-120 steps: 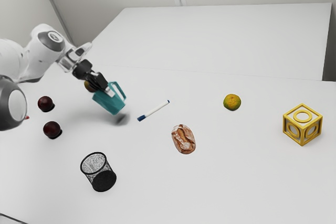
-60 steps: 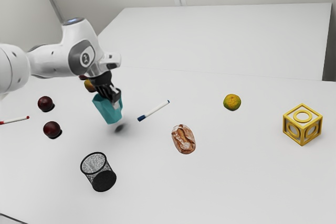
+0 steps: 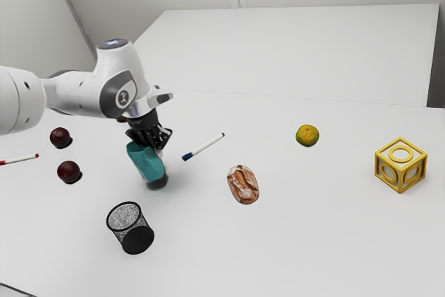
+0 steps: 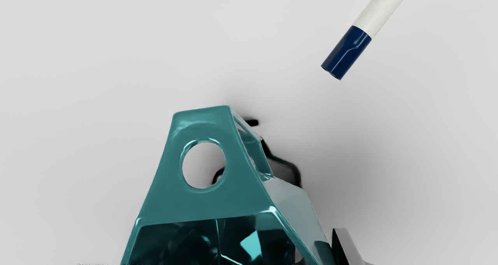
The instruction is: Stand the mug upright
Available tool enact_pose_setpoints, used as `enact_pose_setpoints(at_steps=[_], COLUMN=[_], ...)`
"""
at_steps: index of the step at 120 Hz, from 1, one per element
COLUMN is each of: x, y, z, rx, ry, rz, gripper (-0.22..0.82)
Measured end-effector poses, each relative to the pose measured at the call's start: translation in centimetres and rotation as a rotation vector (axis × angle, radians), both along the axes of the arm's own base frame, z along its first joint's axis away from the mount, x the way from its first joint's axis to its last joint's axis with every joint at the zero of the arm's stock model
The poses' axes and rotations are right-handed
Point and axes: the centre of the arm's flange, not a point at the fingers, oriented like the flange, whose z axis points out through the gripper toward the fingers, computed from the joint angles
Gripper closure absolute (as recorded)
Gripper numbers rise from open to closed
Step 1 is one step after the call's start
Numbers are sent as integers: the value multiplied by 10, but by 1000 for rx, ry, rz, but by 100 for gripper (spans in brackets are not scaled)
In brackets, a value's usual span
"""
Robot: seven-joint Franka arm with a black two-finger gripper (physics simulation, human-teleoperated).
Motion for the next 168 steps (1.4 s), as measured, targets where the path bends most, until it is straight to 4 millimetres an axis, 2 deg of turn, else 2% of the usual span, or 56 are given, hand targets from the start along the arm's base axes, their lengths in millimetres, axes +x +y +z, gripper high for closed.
enact_pose_setpoints(at_steps=[19,72,98,118,130,147,168], x=[1,9,14,18,21,26,30], y=[-10,-3,-2,-7,-7,-9,-11], z=[-1,-11,-36,-33,-29,-21,0], rx=[31,35,32,28,26,18,15], ry=[-14,-81,-55,-64,-72,-82,-88], rz=[54,223,292,294,294,293,284], gripper=[78,78,78,41,26,13,6])
